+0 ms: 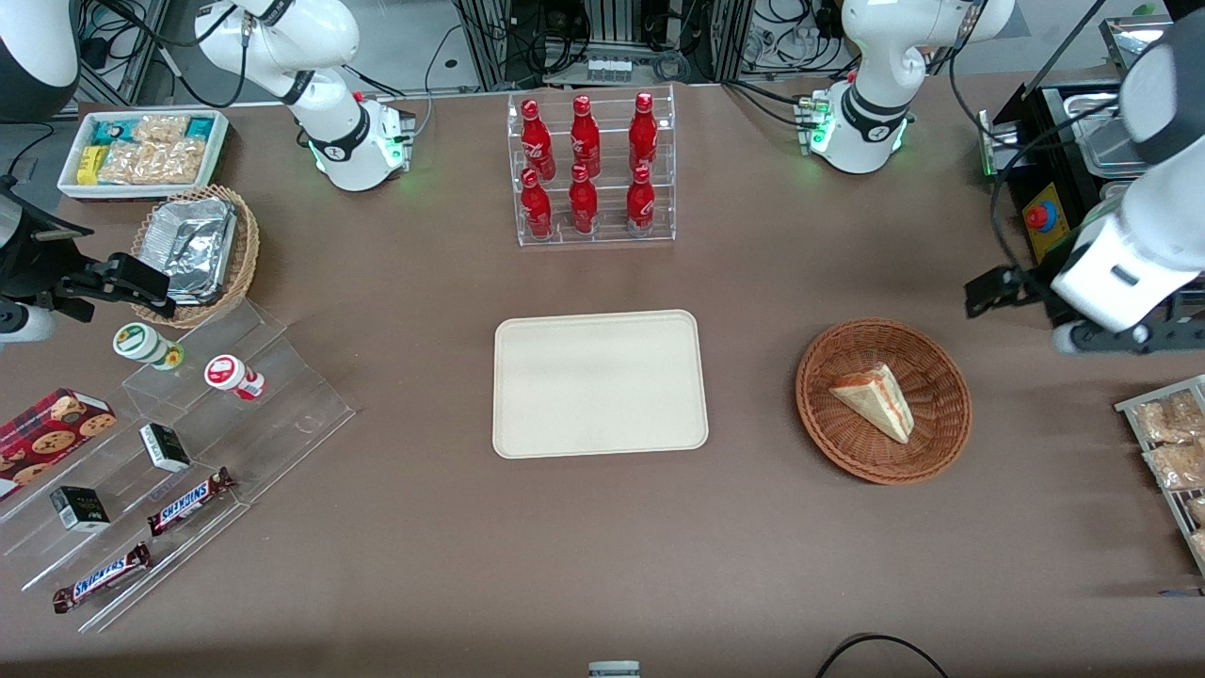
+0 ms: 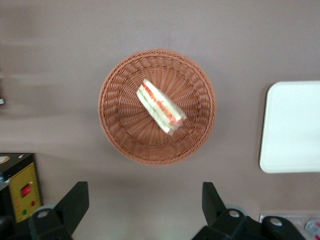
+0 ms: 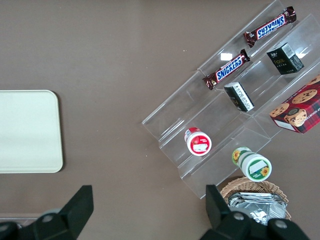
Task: Place sandwich from basket to tray
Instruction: 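Move the left gripper over the sandwich in the wicker basket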
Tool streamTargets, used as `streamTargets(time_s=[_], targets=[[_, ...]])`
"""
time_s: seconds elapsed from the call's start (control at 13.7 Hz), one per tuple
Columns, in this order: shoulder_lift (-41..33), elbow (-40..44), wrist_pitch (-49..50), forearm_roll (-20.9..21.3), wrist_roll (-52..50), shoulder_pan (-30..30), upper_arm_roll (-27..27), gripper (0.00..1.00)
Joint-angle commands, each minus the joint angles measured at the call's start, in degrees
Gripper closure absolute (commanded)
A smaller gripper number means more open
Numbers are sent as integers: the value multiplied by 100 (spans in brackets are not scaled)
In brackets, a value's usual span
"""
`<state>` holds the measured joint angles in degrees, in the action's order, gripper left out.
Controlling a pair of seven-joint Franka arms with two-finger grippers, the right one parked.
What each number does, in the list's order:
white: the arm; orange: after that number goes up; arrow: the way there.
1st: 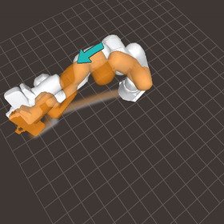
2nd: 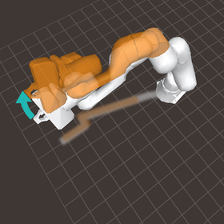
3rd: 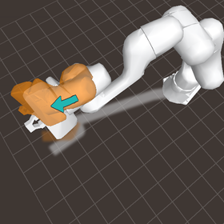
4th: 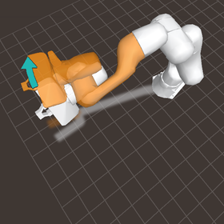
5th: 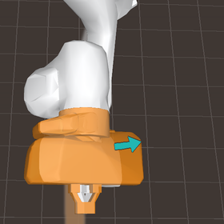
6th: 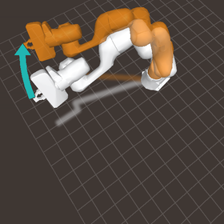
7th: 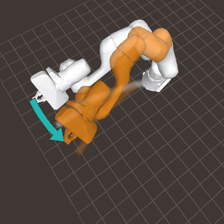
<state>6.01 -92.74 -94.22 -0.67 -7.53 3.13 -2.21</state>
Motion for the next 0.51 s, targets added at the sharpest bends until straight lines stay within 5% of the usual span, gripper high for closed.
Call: streamTargets(time_s=[0.0,0.44], targets=[[-152,-629,-639,-65,-616,152,36,0],[-188,-1983,-2370,-47,-2408,241,36,0]])
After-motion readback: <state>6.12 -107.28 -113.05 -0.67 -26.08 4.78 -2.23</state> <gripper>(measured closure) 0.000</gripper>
